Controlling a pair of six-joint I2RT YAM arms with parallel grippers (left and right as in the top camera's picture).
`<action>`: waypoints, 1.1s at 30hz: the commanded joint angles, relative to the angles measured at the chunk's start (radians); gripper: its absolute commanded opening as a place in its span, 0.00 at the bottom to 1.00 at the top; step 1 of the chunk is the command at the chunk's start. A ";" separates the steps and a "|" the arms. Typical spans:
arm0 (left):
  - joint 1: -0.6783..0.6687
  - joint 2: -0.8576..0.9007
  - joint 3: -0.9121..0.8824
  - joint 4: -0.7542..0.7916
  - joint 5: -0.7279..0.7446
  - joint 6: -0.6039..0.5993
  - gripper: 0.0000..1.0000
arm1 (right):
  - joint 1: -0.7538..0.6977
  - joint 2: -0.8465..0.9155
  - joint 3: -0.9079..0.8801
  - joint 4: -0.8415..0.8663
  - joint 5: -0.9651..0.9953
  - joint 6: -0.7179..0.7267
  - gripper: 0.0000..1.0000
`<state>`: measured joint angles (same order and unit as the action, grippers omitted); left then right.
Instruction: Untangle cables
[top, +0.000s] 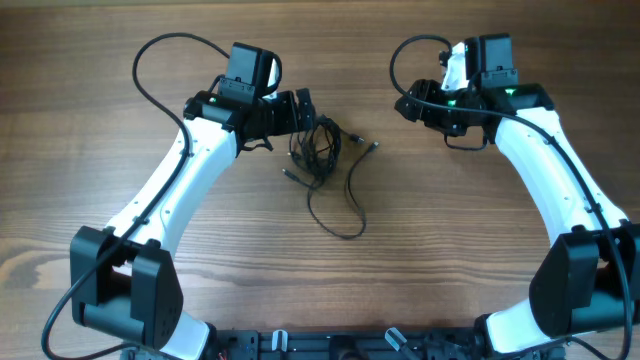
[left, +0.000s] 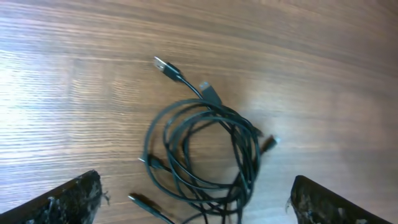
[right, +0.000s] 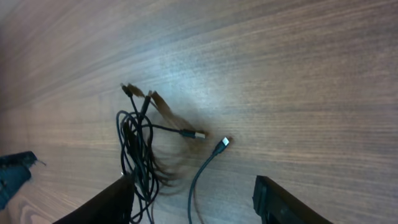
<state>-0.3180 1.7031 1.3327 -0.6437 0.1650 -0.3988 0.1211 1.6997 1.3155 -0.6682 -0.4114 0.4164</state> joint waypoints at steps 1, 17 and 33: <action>0.001 -0.001 0.006 0.008 -0.087 -0.014 0.95 | 0.007 -0.002 0.012 -0.022 -0.017 -0.021 0.65; 0.002 0.219 0.006 0.216 0.176 -0.090 0.99 | 0.152 0.019 0.012 0.006 -0.053 0.006 0.69; 0.056 0.333 0.008 0.301 0.289 -0.186 0.05 | 0.157 0.038 0.012 -0.011 -0.053 -0.026 0.70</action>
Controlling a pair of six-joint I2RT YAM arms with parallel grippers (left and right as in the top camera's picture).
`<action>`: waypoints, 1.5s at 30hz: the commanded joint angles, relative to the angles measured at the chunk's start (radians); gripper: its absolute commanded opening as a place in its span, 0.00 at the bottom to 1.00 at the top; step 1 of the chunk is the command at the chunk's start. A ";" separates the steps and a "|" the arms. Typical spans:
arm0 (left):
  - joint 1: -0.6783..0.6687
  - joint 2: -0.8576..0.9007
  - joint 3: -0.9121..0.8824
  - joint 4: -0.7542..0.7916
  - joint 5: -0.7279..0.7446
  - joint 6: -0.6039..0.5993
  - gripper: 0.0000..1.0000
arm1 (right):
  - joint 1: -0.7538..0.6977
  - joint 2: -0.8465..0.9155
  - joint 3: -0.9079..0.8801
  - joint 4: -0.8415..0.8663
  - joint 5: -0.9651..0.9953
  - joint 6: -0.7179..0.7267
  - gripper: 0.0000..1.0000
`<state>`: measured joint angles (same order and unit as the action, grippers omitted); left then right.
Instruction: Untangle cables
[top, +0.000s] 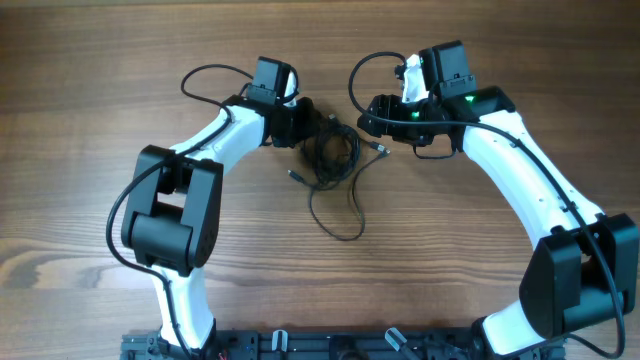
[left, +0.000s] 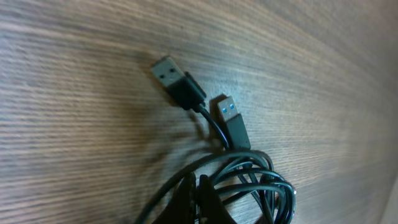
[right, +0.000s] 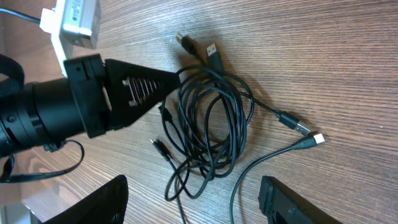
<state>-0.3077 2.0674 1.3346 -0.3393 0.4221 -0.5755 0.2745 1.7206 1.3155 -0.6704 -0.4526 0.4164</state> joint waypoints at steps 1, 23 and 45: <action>0.058 -0.048 0.006 -0.009 0.043 -0.010 0.17 | 0.004 0.017 0.012 -0.012 -0.013 -0.033 0.70; -0.116 0.005 0.006 0.021 -0.162 -0.245 0.72 | 0.004 0.024 0.012 -0.027 -0.013 -0.047 0.70; 0.143 0.002 0.006 -0.119 -0.341 -0.113 0.04 | 0.004 0.024 0.011 -0.041 -0.012 -0.049 0.71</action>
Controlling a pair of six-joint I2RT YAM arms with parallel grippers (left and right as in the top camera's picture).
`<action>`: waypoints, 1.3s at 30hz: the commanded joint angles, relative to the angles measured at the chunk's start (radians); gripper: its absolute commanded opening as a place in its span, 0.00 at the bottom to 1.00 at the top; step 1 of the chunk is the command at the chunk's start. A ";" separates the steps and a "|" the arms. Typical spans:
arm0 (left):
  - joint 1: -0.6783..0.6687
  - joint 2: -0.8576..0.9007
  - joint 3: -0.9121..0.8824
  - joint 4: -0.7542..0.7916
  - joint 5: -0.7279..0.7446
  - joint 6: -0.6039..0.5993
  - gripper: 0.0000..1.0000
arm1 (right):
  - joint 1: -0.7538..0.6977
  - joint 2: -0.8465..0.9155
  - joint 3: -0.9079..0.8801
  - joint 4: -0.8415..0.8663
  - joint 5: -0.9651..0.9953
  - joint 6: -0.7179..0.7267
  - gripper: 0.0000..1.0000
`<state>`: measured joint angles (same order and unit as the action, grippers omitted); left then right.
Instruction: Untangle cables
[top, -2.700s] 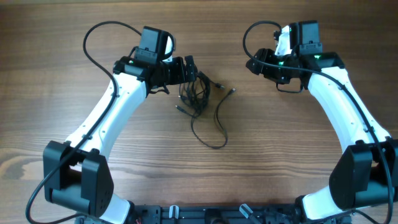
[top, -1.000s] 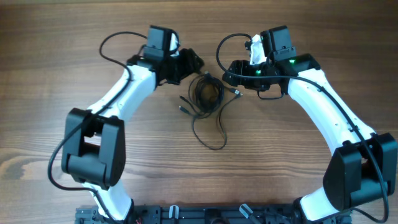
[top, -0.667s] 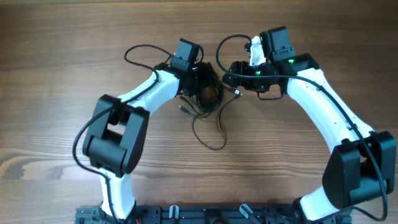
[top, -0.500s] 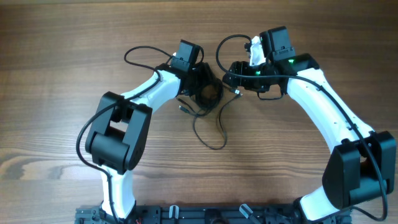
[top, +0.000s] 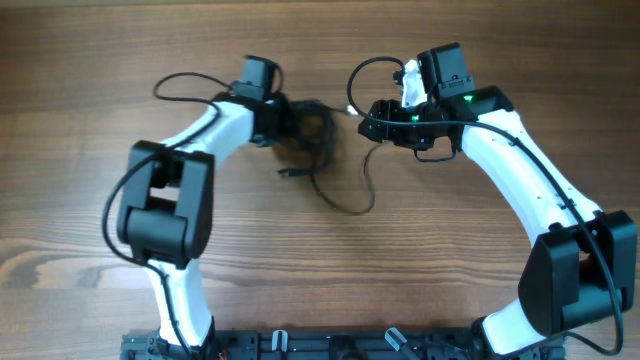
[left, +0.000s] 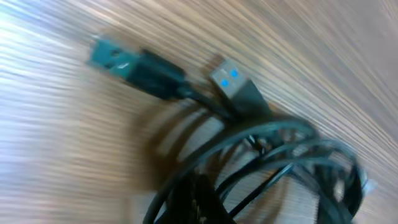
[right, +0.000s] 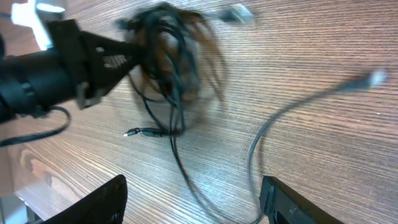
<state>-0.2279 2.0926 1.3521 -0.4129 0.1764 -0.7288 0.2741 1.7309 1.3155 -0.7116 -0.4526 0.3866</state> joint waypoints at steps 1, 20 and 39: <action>0.084 -0.034 -0.011 -0.062 -0.092 0.040 0.04 | 0.005 0.014 0.011 0.001 -0.012 -0.019 0.71; 0.098 -0.296 0.000 -0.061 -0.238 0.071 0.17 | 0.005 0.014 0.011 0.019 -0.012 -0.017 0.71; 0.101 -0.031 0.000 -0.151 -0.079 0.140 0.13 | 0.005 0.014 0.011 0.012 -0.013 -0.018 0.70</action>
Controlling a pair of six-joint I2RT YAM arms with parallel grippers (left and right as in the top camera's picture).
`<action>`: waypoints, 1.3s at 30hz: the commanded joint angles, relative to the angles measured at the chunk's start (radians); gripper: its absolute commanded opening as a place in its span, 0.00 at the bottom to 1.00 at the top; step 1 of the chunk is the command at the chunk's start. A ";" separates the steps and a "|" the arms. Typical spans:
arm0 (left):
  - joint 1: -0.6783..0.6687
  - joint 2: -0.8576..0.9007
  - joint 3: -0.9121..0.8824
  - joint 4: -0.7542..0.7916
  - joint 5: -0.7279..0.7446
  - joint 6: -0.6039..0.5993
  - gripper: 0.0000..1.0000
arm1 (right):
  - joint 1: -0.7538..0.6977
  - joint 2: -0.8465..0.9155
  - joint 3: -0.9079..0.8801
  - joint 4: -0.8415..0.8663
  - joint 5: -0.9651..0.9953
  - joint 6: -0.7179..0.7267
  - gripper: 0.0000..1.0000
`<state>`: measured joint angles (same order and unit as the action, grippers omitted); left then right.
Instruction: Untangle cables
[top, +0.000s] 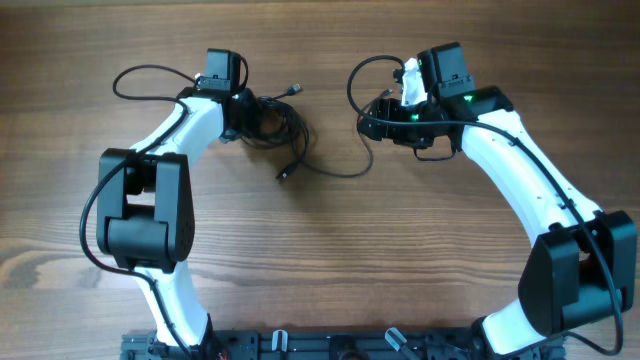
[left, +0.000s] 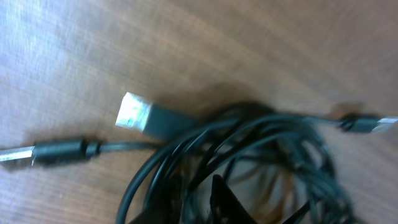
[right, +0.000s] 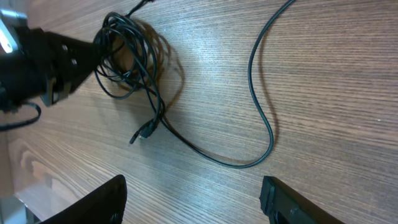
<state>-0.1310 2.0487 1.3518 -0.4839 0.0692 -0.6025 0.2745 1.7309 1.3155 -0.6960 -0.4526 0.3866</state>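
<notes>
A tangled bundle of black cables (top: 272, 122) lies on the wooden table at the upper left of centre. My left gripper (top: 243, 112) is shut on the bundle's left side. In the left wrist view its fingers (left: 219, 194) sit among the strands, and a USB plug (left: 138, 114) lies just beyond. One long cable (top: 345, 174) trails out of the bundle in a curve toward my right gripper (top: 368, 118). In the right wrist view my right gripper (right: 191, 185) is open above bare wood, with the long cable (right: 268, 132) ahead of it.
A short cable end with a small plug (top: 284, 173) sticks out below the bundle. Another plug (top: 293, 91) points up and right from the bundle's top. The wooden table (top: 320, 280) stretches bare toward the front edge.
My left gripper has moved left with the bundle in it. The long cable now lies drawn out in a wider, flatter curve. The right arm has kept its place.
First both grippers were open, apart from the bundle at the table's middle. Then my left gripper was shut on the bundle's left side and my right stood open just right of it. Since then the bundle has gone up and left, one cable trailing out.
</notes>
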 joint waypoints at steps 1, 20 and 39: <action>0.003 0.013 0.000 -0.138 0.027 -0.003 0.14 | 0.004 0.014 0.011 -0.005 -0.013 -0.017 0.71; 0.004 -0.321 0.012 -0.378 0.292 0.030 0.18 | 0.004 0.014 0.011 -0.044 0.014 -0.020 0.73; 0.134 -0.144 0.008 -0.481 0.094 0.348 0.64 | 0.004 0.014 0.011 -0.027 0.014 -0.018 0.74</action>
<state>-0.0265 1.8450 1.3632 -0.9661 0.0525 -0.4019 0.2741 1.7309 1.3155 -0.7254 -0.4480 0.3866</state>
